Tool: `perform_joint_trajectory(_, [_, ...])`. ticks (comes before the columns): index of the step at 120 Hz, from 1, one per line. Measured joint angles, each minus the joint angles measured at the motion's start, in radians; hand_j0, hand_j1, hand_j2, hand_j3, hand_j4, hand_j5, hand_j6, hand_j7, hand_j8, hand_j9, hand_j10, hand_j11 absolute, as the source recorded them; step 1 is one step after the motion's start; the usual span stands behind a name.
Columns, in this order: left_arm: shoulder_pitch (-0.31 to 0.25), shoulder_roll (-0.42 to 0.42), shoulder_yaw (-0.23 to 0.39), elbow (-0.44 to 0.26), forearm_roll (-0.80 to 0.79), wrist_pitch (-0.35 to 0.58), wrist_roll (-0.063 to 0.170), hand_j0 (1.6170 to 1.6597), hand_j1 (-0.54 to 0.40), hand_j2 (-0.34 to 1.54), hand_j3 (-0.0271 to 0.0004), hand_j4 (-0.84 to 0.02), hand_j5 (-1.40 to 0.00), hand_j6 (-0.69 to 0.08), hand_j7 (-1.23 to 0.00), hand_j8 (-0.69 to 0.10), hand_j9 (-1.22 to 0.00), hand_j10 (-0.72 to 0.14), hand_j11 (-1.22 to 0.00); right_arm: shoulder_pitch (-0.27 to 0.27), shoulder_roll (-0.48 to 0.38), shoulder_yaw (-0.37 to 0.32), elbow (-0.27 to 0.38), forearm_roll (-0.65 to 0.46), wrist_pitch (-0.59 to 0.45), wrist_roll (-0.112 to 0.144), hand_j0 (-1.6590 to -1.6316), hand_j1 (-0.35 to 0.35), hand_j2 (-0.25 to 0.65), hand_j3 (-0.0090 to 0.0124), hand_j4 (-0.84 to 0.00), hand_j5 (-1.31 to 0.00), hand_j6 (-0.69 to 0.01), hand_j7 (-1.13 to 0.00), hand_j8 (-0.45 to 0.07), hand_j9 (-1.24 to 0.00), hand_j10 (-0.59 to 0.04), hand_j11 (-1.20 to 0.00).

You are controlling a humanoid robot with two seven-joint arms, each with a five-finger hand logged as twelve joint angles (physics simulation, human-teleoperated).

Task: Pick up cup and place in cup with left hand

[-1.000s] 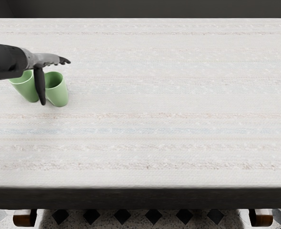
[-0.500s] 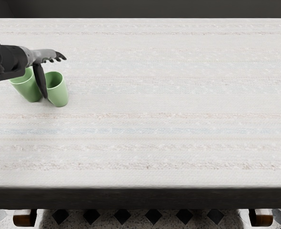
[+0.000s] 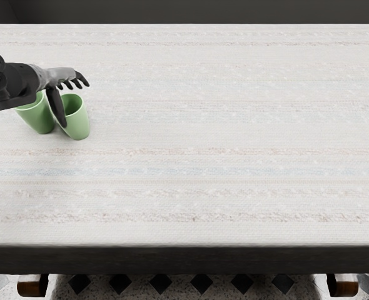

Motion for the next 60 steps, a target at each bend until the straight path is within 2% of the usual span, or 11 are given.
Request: perform_joint_trajectory(60, [0.015,-0.008,0.007,-0.007,0.001,-0.001,0.000,1.6581,-0.049,0.07,0.0000,-0.331,-0.43,-0.332,-0.43,-0.331,-0.43,-0.330,-0.43,0.000,0.000,0.000,0.000,0.000,0.000,0.000,-1.6581,-0.349,0.000,0.0000,0.000,0.00,0.000,0.00,0.000,0.00,0.000,0.00])
